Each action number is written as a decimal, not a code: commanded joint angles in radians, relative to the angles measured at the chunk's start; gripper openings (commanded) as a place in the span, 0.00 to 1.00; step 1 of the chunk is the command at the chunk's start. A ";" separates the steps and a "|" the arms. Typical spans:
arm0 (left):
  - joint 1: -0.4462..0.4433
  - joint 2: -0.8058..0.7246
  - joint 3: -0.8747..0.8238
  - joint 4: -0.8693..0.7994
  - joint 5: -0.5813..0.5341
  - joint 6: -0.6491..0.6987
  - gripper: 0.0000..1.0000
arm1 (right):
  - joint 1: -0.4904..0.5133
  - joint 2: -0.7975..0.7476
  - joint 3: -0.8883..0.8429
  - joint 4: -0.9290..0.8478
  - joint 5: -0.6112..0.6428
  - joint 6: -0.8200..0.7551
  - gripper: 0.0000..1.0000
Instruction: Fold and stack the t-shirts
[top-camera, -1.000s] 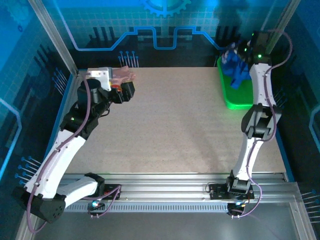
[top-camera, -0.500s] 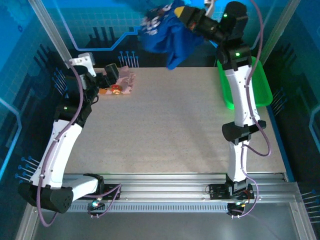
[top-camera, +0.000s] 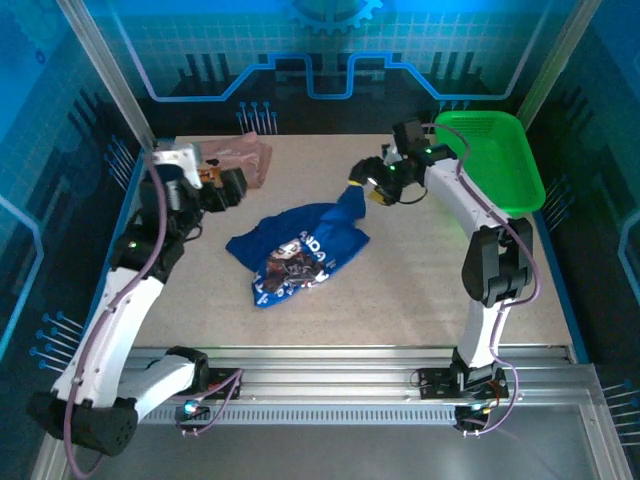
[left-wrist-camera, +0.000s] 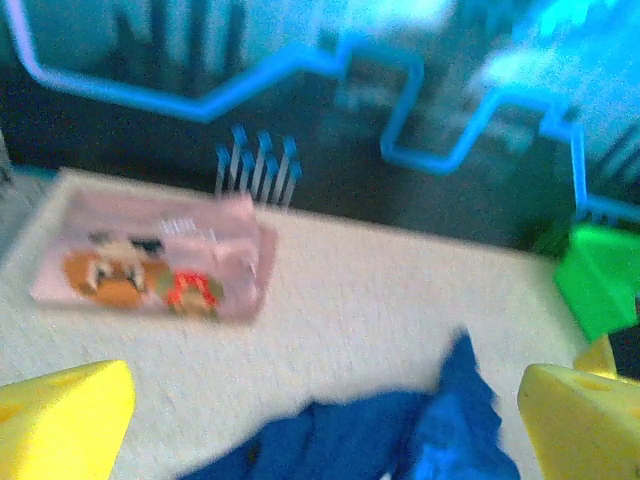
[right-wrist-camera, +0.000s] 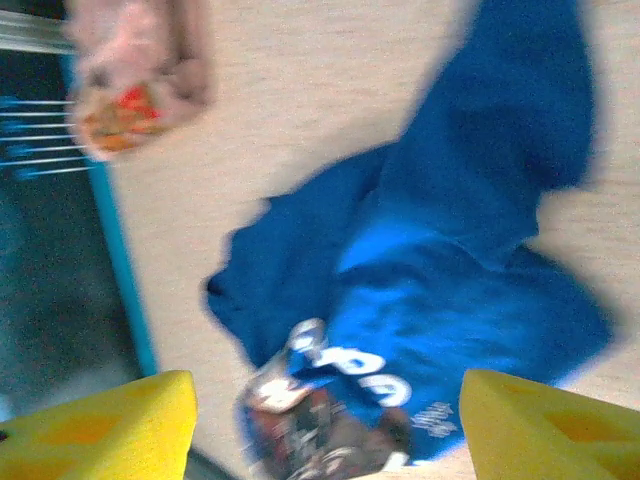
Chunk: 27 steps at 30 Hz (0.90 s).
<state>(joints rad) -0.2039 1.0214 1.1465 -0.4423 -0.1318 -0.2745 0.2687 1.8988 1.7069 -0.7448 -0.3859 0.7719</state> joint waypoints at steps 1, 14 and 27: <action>-0.040 0.037 -0.061 -0.113 0.132 -0.061 0.99 | -0.019 -0.109 -0.015 -0.070 0.120 -0.180 0.72; -0.014 0.168 -0.254 -0.297 0.235 -0.186 0.99 | 0.137 -0.253 -0.460 0.089 0.042 -0.291 0.71; 0.166 0.310 -0.357 -0.049 0.156 -0.346 0.89 | 0.273 -0.058 -0.438 0.185 0.139 -0.216 0.68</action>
<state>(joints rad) -0.0685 1.3113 0.7948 -0.5697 0.0471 -0.5716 0.5415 1.8351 1.2526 -0.6010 -0.2829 0.5232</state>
